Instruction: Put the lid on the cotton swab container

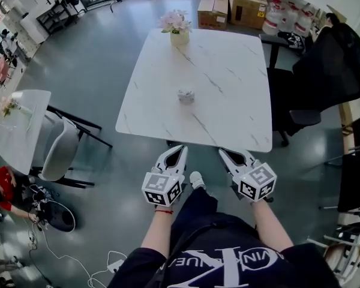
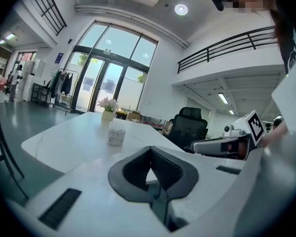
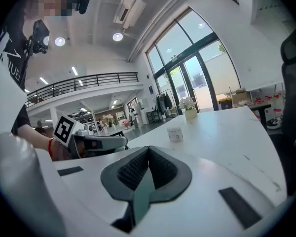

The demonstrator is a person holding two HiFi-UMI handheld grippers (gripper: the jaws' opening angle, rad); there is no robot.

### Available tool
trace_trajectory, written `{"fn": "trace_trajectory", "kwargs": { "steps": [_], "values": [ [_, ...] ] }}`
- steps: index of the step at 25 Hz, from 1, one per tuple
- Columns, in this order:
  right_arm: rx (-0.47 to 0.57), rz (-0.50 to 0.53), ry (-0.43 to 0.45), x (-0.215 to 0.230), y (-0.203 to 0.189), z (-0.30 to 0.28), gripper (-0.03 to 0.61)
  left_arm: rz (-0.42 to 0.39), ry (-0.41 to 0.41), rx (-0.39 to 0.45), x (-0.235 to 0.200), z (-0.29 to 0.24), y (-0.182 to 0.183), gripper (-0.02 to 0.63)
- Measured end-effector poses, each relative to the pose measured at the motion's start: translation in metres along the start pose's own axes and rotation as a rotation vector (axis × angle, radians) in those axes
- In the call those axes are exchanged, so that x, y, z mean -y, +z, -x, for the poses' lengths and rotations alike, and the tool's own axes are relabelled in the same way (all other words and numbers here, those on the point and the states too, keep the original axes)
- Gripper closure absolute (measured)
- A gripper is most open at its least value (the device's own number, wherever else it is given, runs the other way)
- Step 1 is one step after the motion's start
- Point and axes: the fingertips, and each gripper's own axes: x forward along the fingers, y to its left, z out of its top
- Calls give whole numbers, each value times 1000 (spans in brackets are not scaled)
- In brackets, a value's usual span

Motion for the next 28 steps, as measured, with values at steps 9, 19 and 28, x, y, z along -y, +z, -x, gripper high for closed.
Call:
{"fn": "trace_trajectory", "kwargs": {
  "steps": [9, 19, 28],
  "values": [
    [-32, 3, 26, 59, 44, -81, 575, 22, -1, -1, -59, -79, 38, 608],
    [-77, -17, 42, 99, 63, -157, 575, 52, 2, -9, -119, -131, 59, 608],
    [-130, -60, 64, 119, 58, -187, 575, 101, 16, -26, -135, -142, 49, 608]
  ]
}}
